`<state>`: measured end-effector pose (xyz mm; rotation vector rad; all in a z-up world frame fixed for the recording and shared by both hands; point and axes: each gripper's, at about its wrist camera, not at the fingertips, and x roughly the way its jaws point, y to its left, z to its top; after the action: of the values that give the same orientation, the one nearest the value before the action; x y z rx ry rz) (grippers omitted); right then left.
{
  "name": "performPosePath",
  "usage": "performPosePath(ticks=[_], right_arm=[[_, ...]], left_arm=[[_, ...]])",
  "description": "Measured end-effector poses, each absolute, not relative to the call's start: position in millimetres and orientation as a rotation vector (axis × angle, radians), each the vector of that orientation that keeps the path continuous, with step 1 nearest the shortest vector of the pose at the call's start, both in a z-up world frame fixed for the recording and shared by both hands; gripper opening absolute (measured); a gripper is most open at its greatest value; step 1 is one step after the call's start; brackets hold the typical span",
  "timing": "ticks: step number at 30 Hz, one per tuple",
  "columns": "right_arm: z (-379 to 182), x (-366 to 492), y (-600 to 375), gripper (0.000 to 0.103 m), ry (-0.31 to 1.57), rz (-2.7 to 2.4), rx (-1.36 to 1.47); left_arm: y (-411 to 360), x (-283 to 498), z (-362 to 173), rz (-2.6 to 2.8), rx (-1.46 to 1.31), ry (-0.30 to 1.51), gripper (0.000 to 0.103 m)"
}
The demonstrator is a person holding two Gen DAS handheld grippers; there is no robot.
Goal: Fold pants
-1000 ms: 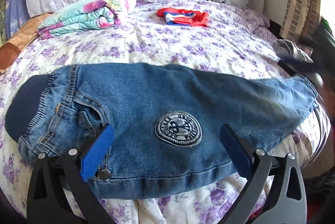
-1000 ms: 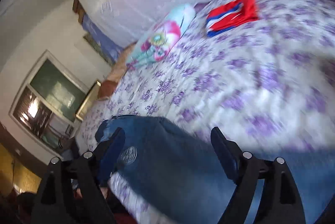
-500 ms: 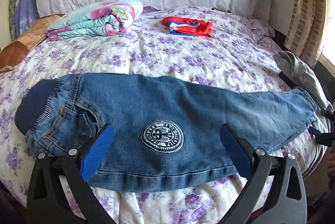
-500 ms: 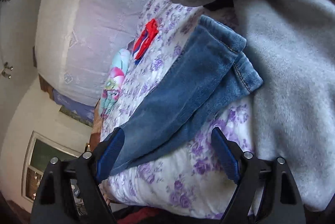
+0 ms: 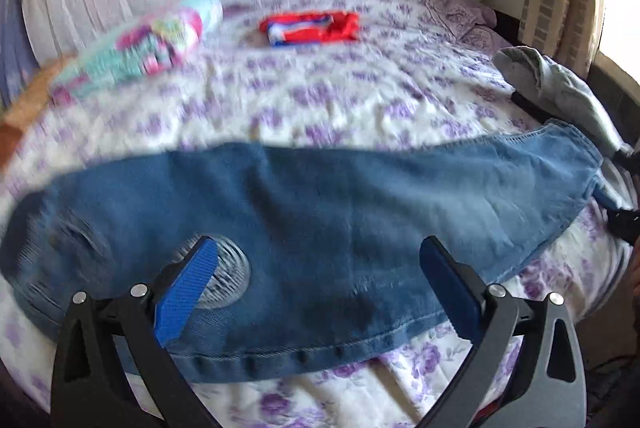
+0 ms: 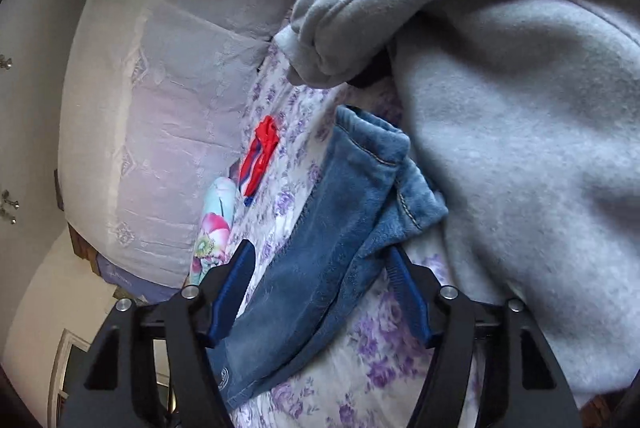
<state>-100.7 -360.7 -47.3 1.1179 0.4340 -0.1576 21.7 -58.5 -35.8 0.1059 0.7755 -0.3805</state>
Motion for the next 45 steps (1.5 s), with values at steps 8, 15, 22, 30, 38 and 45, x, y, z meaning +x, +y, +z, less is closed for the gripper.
performPosePath(ticks=[8,15,22,30,38,45], right_arm=[[-48.3,-84.2,-357.4,0.069,0.463,-0.335,1.026],[-45.9,-72.0,-355.1,0.017,0.268,-0.287,0.95],[35.9,-40.6,-248.0,0.017,0.299,-0.2,0.231],[15.1,13.0,-71.2,0.017,0.421,0.08,-0.39],[-19.8,21.0,-35.1,0.017,0.536,0.133,-0.516],[-37.0,26.6,-23.9,0.052,0.666,0.21,-0.641]], left_arm=[[-48.6,19.3,-59.0,-0.392,0.07,0.784,0.099],[-26.7,11.8,-51.7,-0.38,0.025,0.752,0.099],[42.5,1.6,-25.6,-0.247,-0.135,0.666,0.099],[123.0,-8.2,-17.4,-0.13,-0.292,0.647,0.099],[165.3,-6.9,-21.6,-0.097,-0.395,0.667,0.099],[178.1,5.1,-41.0,-0.085,-0.467,0.764,0.099]])
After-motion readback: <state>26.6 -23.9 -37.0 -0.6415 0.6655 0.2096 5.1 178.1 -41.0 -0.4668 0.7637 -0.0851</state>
